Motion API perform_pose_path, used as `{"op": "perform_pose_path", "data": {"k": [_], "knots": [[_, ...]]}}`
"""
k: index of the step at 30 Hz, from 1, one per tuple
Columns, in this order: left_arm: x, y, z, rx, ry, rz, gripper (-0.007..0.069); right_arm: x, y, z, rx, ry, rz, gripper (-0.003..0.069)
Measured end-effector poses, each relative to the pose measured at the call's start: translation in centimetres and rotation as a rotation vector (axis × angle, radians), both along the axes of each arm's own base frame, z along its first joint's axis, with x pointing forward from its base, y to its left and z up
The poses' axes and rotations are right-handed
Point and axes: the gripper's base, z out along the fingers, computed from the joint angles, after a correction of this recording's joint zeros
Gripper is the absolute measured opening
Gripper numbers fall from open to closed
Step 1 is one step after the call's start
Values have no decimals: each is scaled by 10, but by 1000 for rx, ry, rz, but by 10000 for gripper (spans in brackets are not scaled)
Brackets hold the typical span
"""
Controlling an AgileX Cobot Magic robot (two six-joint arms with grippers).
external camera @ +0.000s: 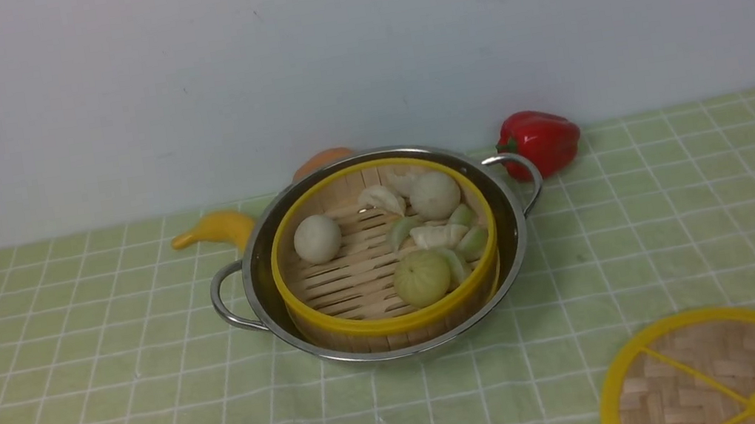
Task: Place the steamer in the pot on the green tablecloth, and put the lid on the steamer.
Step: 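Move the gripper down to the bamboo steamer lid and grasp its center knob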
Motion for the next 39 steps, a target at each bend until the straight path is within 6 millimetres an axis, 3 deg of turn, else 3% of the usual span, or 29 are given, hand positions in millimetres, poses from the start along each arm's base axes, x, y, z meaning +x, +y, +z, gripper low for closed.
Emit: {"op": "perform_pose_path", "data": {"k": [5, 10, 16, 22, 30, 39], "knots": [[0, 0, 0, 0, 0, 0, 126, 15, 10, 9, 81, 107, 61, 242], [0, 0, 0, 0, 0, 0, 132, 24, 17, 5, 104, 229, 116, 242], [0, 0, 0, 0, 0, 0, 148, 50, 22, -7, -167, 512, 268, 242], [0, 0, 0, 0, 0, 0, 160, 112, 34, -47, -298, 848, 454, 242], [0, 0, 0, 0, 0, 0, 171, 166, 71, -106, -378, 1019, 554, 242], [0, 0, 0, 0, 0, 0, 190, 198, 82, -124, -437, 1057, 527, 242]]}}
